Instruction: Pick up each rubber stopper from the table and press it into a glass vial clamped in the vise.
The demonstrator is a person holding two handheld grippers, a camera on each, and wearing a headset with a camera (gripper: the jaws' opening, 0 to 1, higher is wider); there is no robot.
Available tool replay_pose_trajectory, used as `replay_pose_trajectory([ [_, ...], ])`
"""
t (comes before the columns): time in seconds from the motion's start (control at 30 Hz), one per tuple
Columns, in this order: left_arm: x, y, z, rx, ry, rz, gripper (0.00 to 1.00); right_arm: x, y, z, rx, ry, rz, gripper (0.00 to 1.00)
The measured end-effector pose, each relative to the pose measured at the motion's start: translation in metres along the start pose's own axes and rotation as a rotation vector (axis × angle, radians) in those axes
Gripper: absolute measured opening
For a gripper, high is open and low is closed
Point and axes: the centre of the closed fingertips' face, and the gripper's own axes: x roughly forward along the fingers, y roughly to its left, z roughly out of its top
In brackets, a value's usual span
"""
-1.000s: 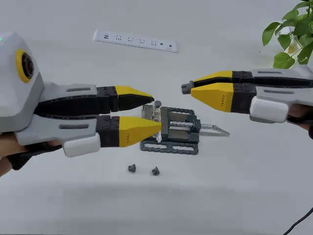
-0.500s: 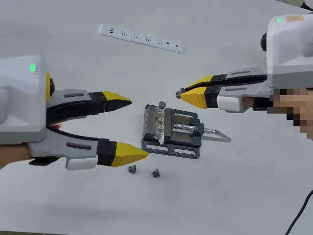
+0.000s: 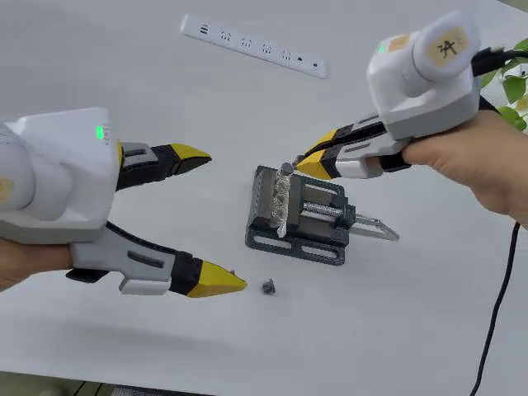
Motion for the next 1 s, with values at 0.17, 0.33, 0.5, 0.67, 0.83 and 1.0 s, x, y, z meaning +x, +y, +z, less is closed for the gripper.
replay_pose_trajectory([
  [0.17, 0.003, 0.002, -0.006, -0.011, 0.002, 0.002, 0.94, 0.015, -0.006, -0.009, -0.012, 0.051, 0.001, 0.06],
  [0.33, 0.004, 0.000, -0.011, -0.010, 0.010, -0.006, 0.93, 0.022, -0.010, -0.016, -0.022, 0.092, -0.017, 0.06],
  [0.5, 0.005, 0.000, -0.013, -0.008, 0.008, -0.007, 0.96, 0.028, -0.013, -0.018, -0.010, 0.111, -0.024, 0.06],
  [0.67, 0.005, 0.001, -0.016, -0.010, 0.007, -0.006, 0.96, 0.033, -0.016, -0.021, -0.007, 0.131, -0.030, 0.06],
  [0.83, 0.005, 0.001, -0.020, -0.013, 0.016, -0.009, 0.96, 0.038, -0.017, -0.024, -0.005, 0.147, -0.028, 0.06],
  [1.0, 0.005, 0.000, -0.021, -0.018, 0.013, -0.006, 0.95, 0.041, -0.018, -0.026, -0.006, 0.157, -0.027, 0.06],
])
